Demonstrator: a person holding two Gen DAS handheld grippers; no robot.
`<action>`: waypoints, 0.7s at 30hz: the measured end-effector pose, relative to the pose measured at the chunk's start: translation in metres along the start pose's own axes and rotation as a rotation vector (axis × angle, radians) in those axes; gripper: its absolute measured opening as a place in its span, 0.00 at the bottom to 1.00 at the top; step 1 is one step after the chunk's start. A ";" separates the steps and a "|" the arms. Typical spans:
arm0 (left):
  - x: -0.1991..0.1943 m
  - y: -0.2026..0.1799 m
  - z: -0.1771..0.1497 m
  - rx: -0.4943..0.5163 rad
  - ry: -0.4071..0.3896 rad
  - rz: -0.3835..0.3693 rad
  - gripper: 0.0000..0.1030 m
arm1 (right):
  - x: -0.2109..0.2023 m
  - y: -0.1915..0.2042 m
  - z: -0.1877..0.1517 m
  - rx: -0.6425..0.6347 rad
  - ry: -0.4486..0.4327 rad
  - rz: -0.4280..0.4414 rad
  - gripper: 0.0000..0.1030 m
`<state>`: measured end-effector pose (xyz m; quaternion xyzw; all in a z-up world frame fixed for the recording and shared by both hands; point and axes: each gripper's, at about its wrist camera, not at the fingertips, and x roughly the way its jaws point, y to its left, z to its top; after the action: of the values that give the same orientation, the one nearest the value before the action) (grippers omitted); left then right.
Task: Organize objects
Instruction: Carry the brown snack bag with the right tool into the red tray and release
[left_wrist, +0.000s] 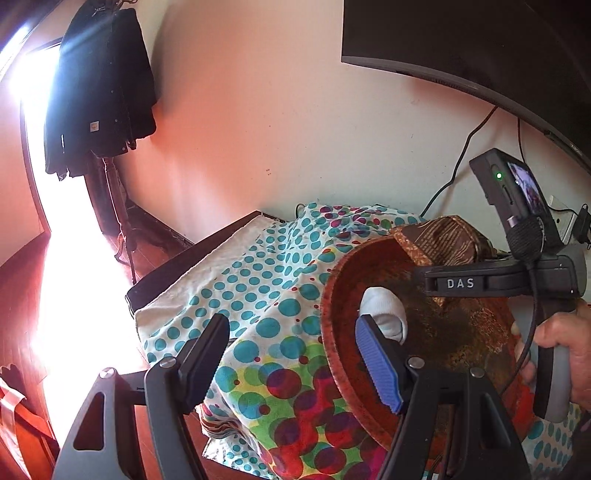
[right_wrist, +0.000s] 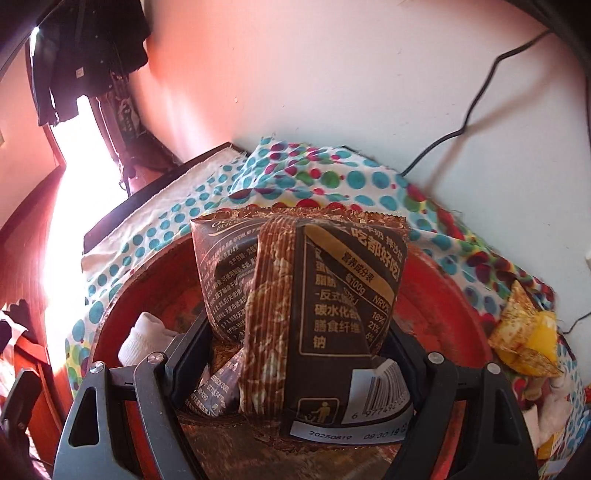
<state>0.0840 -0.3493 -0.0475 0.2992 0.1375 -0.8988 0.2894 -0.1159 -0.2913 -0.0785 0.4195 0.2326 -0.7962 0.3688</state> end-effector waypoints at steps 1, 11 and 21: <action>0.001 0.000 0.000 0.000 0.006 -0.002 0.71 | 0.005 0.002 0.001 -0.003 0.007 0.003 0.80; 0.007 -0.004 -0.003 0.007 0.022 -0.007 0.71 | 0.036 0.007 0.002 0.005 0.062 0.037 0.80; 0.012 -0.007 -0.006 0.000 0.044 -0.032 0.71 | 0.003 -0.020 -0.018 0.099 0.015 0.072 0.86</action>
<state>0.0745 -0.3464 -0.0590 0.3166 0.1486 -0.8965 0.2720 -0.1237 -0.2679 -0.0893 0.4513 0.1802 -0.7899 0.3741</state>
